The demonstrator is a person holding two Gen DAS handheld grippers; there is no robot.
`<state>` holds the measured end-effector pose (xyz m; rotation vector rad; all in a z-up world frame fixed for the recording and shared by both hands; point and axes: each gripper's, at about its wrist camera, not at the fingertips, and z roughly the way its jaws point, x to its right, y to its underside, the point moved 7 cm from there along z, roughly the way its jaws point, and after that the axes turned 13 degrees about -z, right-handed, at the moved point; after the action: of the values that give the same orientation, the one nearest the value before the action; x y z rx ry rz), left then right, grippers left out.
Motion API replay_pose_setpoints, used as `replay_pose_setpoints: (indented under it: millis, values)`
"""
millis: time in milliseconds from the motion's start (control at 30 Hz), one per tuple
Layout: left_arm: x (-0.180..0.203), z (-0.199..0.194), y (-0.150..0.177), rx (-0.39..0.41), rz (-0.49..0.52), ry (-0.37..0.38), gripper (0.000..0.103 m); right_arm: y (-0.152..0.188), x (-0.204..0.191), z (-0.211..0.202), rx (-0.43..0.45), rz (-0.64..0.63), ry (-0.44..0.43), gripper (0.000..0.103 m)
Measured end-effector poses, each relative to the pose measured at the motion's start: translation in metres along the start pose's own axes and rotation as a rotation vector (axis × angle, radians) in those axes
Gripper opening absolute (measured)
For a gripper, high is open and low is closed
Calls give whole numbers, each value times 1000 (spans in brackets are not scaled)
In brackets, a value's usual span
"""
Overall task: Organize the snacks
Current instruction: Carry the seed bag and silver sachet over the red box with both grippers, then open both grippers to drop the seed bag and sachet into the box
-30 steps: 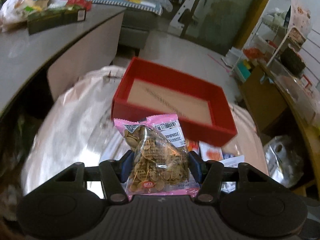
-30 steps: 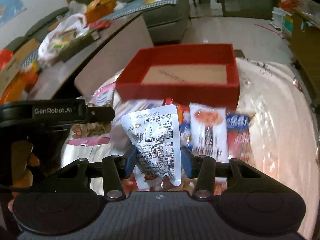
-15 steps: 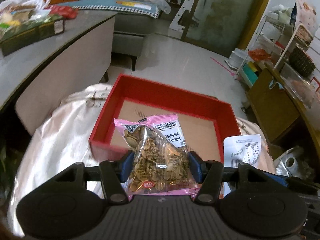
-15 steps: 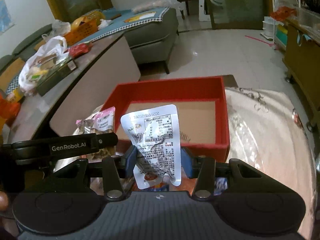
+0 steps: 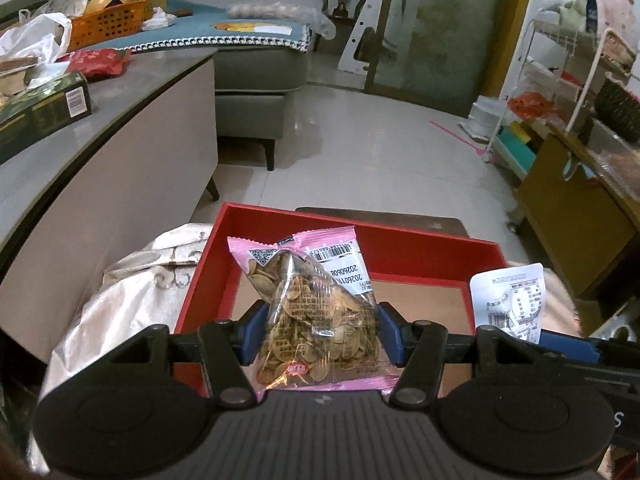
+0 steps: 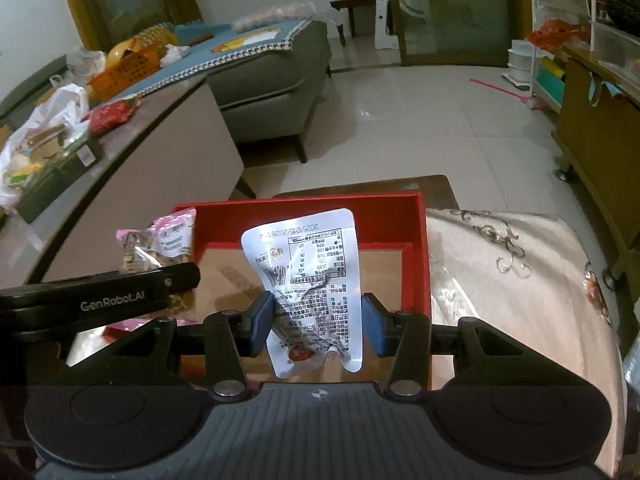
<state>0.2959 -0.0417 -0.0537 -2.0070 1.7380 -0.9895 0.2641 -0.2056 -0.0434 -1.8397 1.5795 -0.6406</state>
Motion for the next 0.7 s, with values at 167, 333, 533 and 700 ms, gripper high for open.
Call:
replay_pose_setpoints:
  millis: [167, 333, 533, 700]
  values:
    - [-3, 20, -1, -10, 3, -18, 51, 2, 2, 24, -35, -19, 8, 55]
    - [-3, 36, 4, -29, 9, -22, 51, 2, 10, 40, -63, -17, 28, 55]
    - [-4, 54, 17, -72, 14, -44, 51, 9, 10, 61, -106, -28, 29, 55]
    - [-9, 62, 21, -102, 26, -76, 52, 7, 0, 68, -112, -79, 31, 57]
